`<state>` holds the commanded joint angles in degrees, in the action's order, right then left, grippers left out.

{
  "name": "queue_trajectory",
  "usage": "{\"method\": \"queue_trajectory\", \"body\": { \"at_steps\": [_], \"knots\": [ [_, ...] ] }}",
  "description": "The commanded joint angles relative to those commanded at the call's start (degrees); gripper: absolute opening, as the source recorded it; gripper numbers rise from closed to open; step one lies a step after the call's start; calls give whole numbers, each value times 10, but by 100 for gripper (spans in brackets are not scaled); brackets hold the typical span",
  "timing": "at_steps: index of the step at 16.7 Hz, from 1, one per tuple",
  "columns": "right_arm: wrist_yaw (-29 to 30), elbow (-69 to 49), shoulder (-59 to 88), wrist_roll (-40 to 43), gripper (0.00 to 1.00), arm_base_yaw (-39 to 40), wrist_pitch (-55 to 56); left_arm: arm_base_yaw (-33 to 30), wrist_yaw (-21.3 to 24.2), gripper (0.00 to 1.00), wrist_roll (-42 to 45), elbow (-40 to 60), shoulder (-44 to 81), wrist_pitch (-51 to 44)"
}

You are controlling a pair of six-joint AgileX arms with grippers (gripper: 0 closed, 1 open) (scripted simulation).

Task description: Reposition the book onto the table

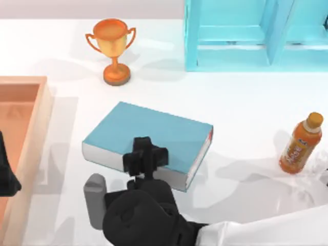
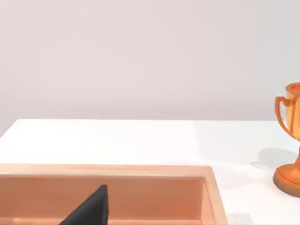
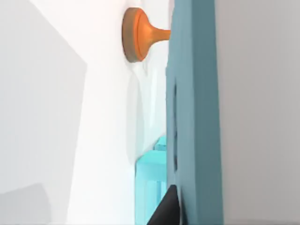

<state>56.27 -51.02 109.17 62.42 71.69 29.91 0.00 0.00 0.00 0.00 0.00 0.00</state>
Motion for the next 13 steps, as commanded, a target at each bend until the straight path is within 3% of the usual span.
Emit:
{"method": "queue_trajectory", "body": {
  "at_steps": [11, 13],
  "knots": [
    [1, 16, 54, 0, 0, 0, 70, 0, 0, 100, 0, 0, 0, 0],
    [1, 16, 54, 0, 15, 0, 70, 0, 0, 100, 0, 0, 0, 0]
  ]
}}
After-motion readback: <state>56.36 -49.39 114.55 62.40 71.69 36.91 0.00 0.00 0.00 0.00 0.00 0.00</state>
